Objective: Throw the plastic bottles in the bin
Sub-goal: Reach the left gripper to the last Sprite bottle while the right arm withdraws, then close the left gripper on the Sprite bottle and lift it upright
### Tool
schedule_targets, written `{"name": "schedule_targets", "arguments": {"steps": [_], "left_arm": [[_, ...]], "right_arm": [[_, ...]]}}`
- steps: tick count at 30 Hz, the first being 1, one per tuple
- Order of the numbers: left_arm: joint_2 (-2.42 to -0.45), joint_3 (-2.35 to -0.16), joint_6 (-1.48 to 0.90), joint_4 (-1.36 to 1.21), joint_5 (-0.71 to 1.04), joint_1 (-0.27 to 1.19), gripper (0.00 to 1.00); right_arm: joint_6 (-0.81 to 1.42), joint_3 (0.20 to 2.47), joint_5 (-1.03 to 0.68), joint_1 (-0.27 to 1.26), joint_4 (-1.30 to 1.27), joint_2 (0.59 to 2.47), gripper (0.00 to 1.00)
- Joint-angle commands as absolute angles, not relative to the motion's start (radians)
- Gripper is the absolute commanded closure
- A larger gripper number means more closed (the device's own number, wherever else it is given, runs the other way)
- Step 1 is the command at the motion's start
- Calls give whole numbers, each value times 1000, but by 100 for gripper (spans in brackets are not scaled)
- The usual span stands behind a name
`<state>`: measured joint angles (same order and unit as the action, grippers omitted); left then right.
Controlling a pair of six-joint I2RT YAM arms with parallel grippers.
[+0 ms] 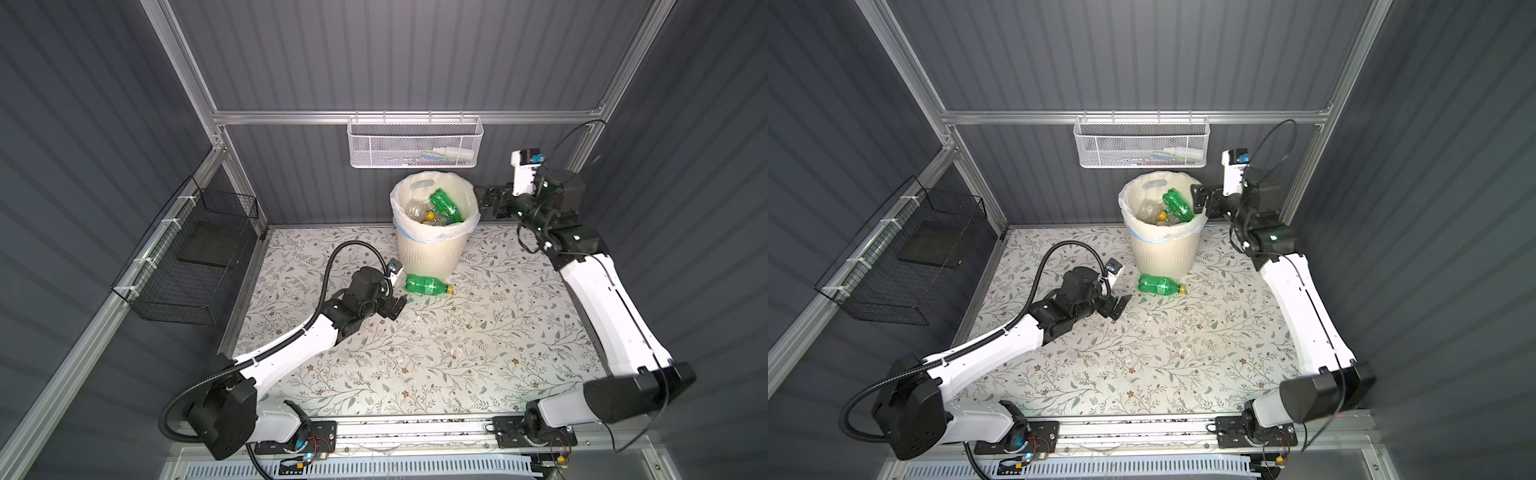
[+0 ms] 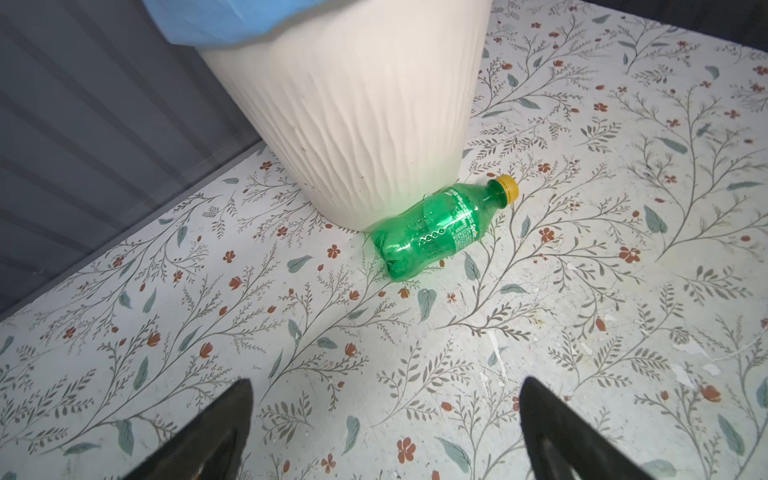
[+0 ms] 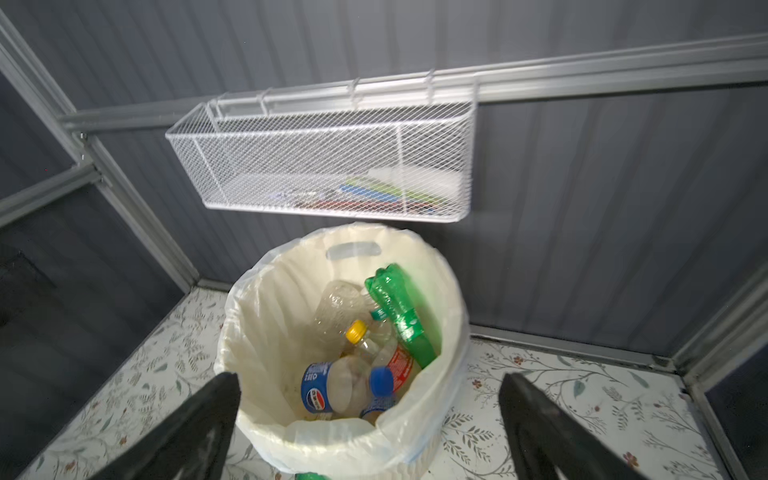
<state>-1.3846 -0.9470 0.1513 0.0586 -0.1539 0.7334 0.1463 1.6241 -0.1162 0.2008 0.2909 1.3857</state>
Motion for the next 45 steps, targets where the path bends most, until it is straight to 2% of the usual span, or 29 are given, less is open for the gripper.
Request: {"name": "schedule_targets", "arguments": {"steps": [1,9,18,29,39,45], "left_arm": [[-1442,-1008,211,-7,-135,742,0],[-1659,-1128,356,-47,-68,744,0],[-1896,-1310,464,4,17,742,0],[-2084,-1494,551,75,32,743,0],[-2155,-1511,567,101,52,750,0],[-2145,-1483,552,109,58,758,8]], "right_arm": [[226,1471,-70,163,186,1282,1],[285,1125,-48,48,228,1085,1],[327,886,-115,-31,200,952,1],[316,853,-147,-55,164,943,1],[327,817,-147,-64,157,933,1],[337,813,-153,-66,146,940,1]]}}
